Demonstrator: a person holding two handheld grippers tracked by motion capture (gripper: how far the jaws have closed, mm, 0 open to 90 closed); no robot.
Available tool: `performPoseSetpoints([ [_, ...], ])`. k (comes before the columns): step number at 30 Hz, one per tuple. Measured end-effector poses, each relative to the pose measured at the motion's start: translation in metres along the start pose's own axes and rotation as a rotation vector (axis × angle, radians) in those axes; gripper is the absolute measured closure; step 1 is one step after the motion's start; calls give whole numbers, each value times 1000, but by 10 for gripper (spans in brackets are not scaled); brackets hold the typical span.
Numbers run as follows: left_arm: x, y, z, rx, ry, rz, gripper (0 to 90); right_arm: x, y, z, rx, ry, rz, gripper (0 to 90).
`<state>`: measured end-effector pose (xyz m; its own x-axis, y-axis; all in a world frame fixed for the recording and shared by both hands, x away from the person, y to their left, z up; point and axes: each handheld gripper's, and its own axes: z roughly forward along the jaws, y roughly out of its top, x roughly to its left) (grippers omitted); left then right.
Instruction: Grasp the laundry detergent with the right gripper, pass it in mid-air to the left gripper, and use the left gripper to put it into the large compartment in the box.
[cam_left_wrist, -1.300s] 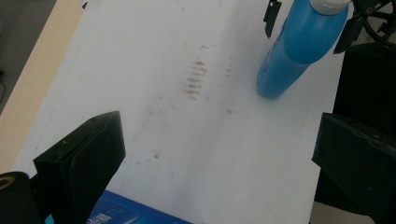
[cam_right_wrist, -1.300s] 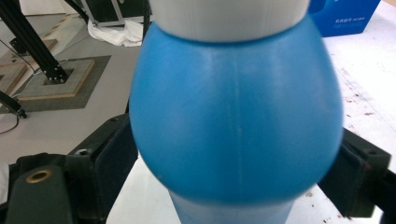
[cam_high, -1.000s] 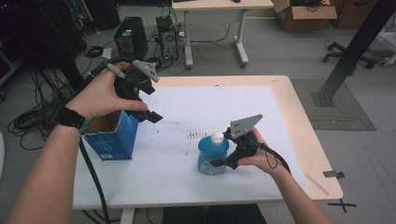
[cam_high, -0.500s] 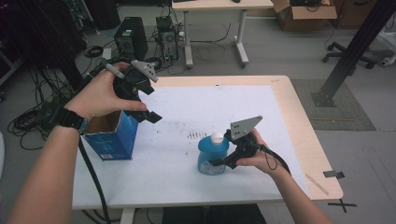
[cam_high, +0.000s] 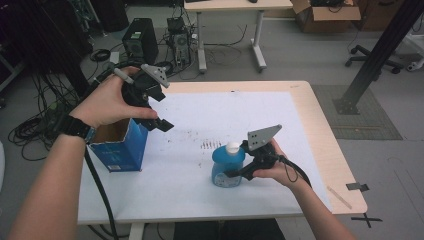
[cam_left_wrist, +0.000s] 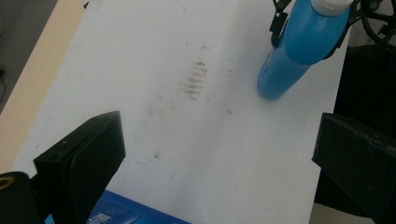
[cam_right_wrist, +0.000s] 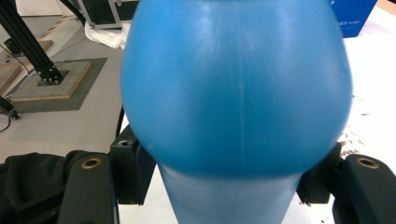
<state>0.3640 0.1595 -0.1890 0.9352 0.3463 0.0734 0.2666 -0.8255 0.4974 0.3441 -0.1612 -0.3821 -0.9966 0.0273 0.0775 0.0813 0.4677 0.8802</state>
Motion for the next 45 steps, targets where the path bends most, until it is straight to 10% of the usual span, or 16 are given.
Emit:
performPoseSetpoints([
  [32, -2, 6, 1, 10, -15, 12, 28, -4, 2, -7, -20, -23, -17, 423],
  [45, -7, 25, -5, 27, -18, 56, 29, -19, 62, -35, -27, -20, -57, 424],
])
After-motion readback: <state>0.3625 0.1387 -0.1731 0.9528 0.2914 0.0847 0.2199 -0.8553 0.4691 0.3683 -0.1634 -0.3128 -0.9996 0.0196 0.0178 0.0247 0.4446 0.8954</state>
